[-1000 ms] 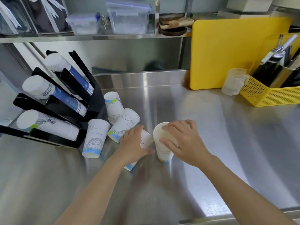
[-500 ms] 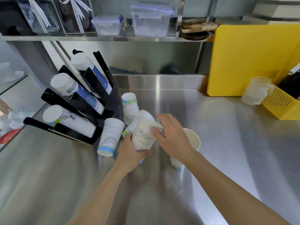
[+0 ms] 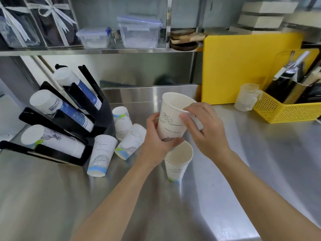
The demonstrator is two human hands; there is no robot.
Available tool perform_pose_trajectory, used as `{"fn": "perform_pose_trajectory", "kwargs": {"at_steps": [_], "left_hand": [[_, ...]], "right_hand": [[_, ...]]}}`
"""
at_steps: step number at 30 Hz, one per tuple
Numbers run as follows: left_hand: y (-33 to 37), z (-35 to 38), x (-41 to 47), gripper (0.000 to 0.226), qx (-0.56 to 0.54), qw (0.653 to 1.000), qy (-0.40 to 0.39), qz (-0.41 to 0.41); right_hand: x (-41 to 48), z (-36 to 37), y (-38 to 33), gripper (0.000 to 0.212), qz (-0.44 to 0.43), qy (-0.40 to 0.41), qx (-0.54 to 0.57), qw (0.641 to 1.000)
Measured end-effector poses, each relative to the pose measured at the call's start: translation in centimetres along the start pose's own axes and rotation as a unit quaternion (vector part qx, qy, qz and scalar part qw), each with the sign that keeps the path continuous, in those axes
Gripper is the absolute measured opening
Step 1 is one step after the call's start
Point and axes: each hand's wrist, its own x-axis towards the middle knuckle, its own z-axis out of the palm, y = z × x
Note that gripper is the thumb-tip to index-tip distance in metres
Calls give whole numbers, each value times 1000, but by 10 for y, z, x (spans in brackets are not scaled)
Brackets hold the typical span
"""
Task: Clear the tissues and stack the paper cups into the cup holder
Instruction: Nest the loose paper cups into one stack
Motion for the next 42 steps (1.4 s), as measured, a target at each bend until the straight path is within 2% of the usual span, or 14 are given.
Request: {"fn": "perform_pose_trajectory", "kwargs": {"at_steps": [4, 8, 10, 12, 16, 19, 22, 24, 27, 30, 33, 36, 39, 42], "left_hand": [[-4, 23, -4, 72, 37, 998, -41, -42], [-19, 29, -18, 65, 181, 981, -48, -50], [-27, 27, -26, 74, 227, 970, -60, -58], [-33, 22, -33, 84, 201, 973, -83, -75], [-46, 9, -39, 81, 137, 976, -133, -108], [-51, -1, -40, 82, 143, 970, -146, -130], [-55, -20, -38, 96, 176, 956, -180, -150], [-56, -37, -31, 99, 208, 948, -173, -168], [-59, -56, -14, 83, 220, 953, -85, -189], [-67, -69, 7, 72, 296, 938, -4, -179], [-82, -81, 22, 67, 412, 892, 26, -186], [-95, -78, 21, 75, 519, 830, -13, -202], [-115, -82, 22, 84, 577, 786, -34, -220], [-129, -87, 23, 86, 593, 773, -32, -224]], "right_hand": [[-17, -15, 16, 24, 5, -12, -22, 1000], [-47, -8, 32, 24, -14, -65, -37, 997], [-62, 0, 39, 25, -22, -100, -53, 993], [-75, 9, 44, 26, -34, -150, -73, 985], [-90, 22, 49, 25, -73, -231, -109, 964], [-89, 24, 47, 28, -82, -252, -111, 958], [-74, 22, 41, 39, -85, -246, -77, 962], [-56, 23, 38, 39, -83, -226, -46, 969], [-22, 34, 38, 40, -24, -249, 2, 968], [9, 64, 49, 39, 45, -348, -1, 936], [37, 101, 68, 51, 121, -459, 29, 880], [39, 116, 88, 62, 199, -519, 75, 828], [35, 144, 106, 68, 234, -561, 99, 788], [26, 172, 113, 71, 262, -582, 142, 757]]}}
